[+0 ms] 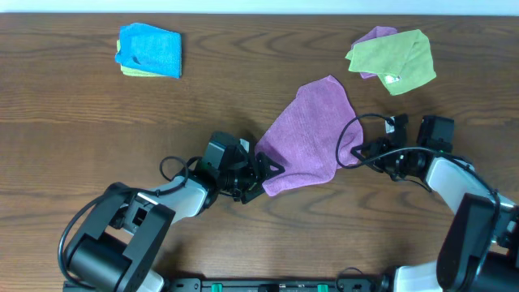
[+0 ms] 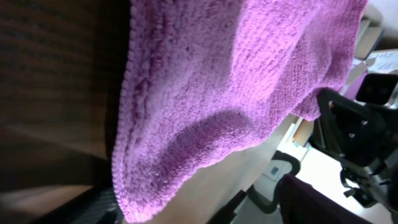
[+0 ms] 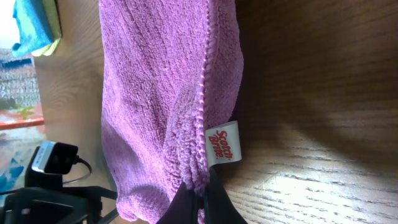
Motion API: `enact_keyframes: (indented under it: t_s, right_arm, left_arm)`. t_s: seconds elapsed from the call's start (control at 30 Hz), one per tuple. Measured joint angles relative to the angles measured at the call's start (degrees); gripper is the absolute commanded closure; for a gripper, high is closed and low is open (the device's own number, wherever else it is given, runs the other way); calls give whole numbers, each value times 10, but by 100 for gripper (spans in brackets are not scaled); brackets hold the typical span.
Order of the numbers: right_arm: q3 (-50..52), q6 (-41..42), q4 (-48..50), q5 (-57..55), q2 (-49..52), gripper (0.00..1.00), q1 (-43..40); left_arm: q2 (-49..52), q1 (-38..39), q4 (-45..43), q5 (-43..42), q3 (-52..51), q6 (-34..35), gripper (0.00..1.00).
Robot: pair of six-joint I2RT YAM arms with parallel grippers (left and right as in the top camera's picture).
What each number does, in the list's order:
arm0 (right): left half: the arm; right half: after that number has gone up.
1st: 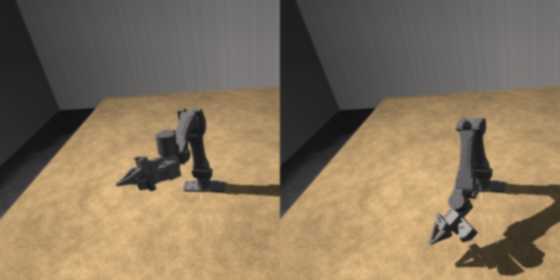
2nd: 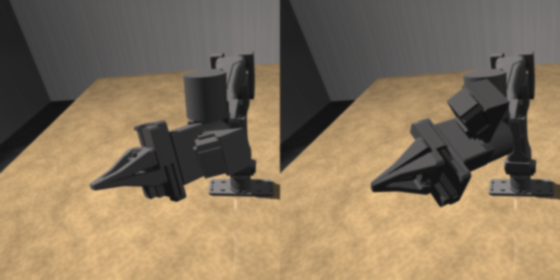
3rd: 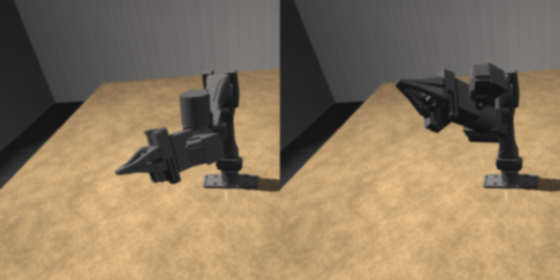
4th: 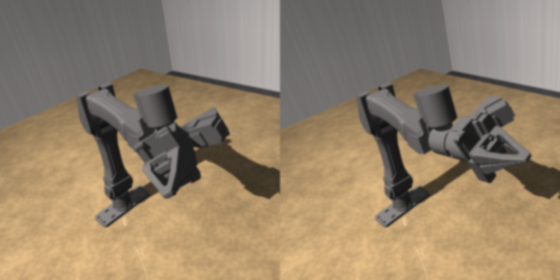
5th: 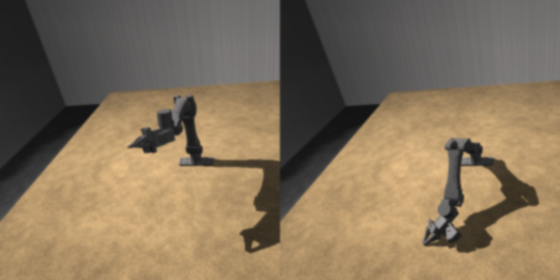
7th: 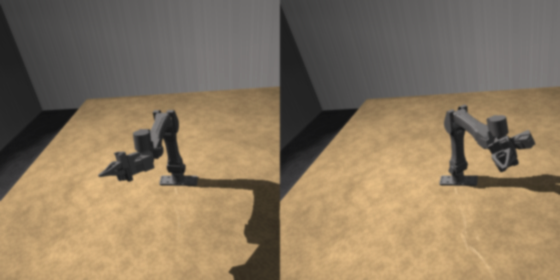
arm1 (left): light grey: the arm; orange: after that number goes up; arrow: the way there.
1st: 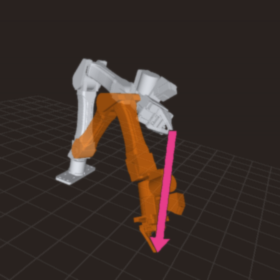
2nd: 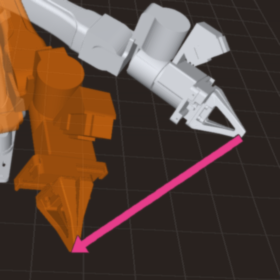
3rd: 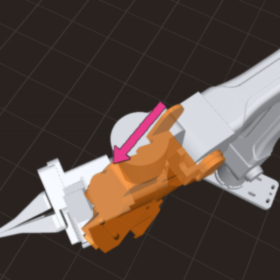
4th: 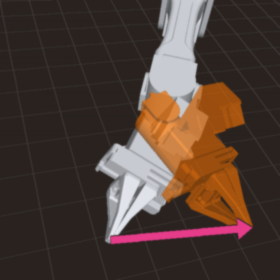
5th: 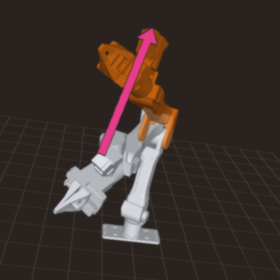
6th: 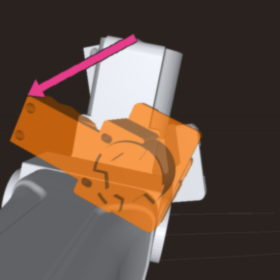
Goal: Fold the cloth
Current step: 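Grasp the purple cloth's left corner with left gripper, right grasps right corner, then lift and stretch the purple cloth between both grippers, pulling it taut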
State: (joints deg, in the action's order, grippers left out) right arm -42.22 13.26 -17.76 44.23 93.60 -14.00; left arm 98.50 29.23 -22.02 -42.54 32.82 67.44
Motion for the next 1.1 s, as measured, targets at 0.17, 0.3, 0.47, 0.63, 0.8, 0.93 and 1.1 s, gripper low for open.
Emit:
enact_keyframes:
  t_s: [0.17,0.3,0.47,0.63,0.8,0.93,1.1]
  right_arm:
    - [0,0,0,3,0,99,0]
    - [0,0,0,5,0,99,0]
    - [0,0,0,10,0,99,0]
    - [0,0,0,12,0,99,0]
    - [0,0,-2,13,-36,99,0]
    - [0,0,-4,17,-99,99,0]
    - [-1,23,40,32,-160,99,7]
  left_arm:
    - [28,2,-31,-9,2,1,42]
    - [49,4,-61,-12,3,0,68]
    - [71,7,-70,3,2,-10,94]
    - [78,-1,-119,10,-7,-10,94]
    - [84,-73,-167,-18,-5,-11,94]
    - [80,-149,-168,-75,31,-3,94]
    - [60,-188,-172,-129,128,26,95]
